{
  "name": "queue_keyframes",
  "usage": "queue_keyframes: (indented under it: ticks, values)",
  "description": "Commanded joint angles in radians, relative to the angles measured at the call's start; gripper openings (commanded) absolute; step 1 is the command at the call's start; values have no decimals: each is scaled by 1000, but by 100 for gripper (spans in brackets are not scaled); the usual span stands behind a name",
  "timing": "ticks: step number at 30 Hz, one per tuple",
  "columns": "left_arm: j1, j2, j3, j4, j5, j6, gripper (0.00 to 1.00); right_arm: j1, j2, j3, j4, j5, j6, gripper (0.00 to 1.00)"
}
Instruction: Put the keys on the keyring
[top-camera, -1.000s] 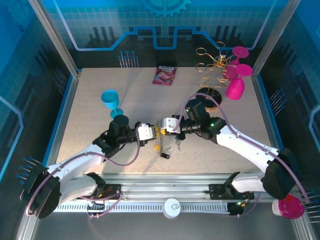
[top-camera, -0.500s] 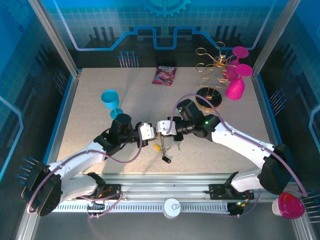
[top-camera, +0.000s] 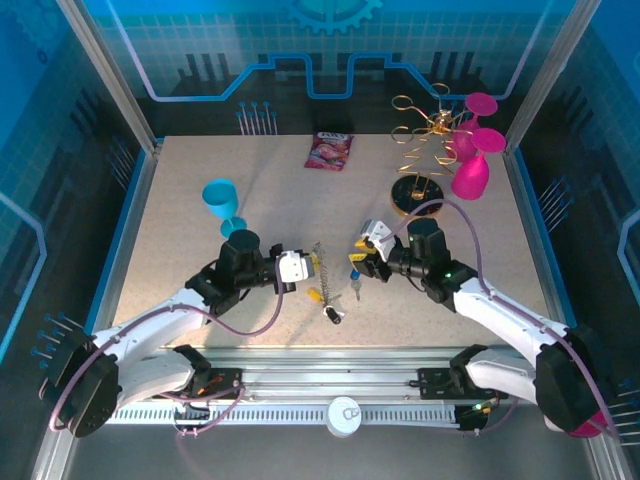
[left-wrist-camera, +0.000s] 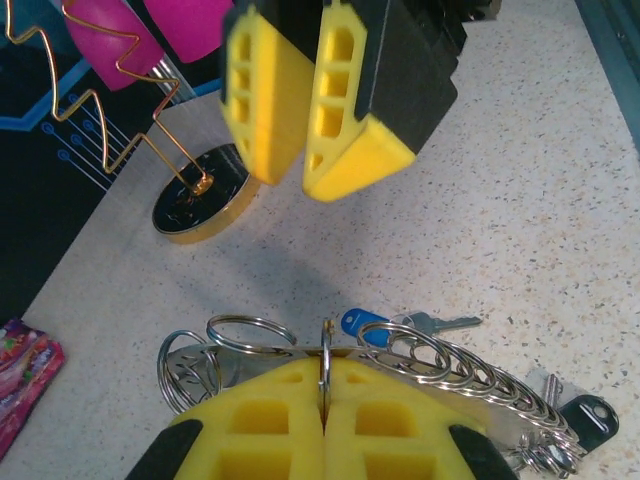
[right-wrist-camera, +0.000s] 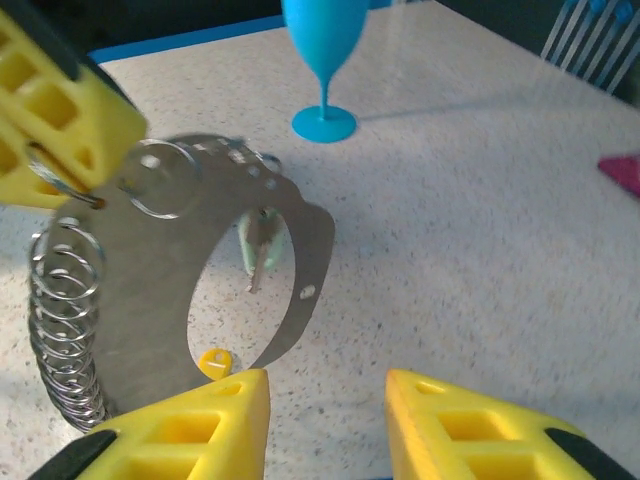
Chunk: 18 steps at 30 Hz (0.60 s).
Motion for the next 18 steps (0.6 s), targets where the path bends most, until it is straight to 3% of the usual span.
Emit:
queue_keyframes:
  ticks: [1,4,11,15,18]
  values:
    - [-11,-22,-15,59,-22,74,0,-1,-36,-34,122,76,215,35]
    - [-19,-20,-18,68,-30,89,0,3,-47,-42,77,79,221,35]
    - [-28,-18,-19,78,-57,108,0,57,-46,-15,-29,89,54,36]
    - [-30,-11,-1,49,-86,78,0,57,-28,5,-107,175,154,31]
    - [-30,-9,30,-5,-103,10,0,58,2,38,-243,300,365,27]
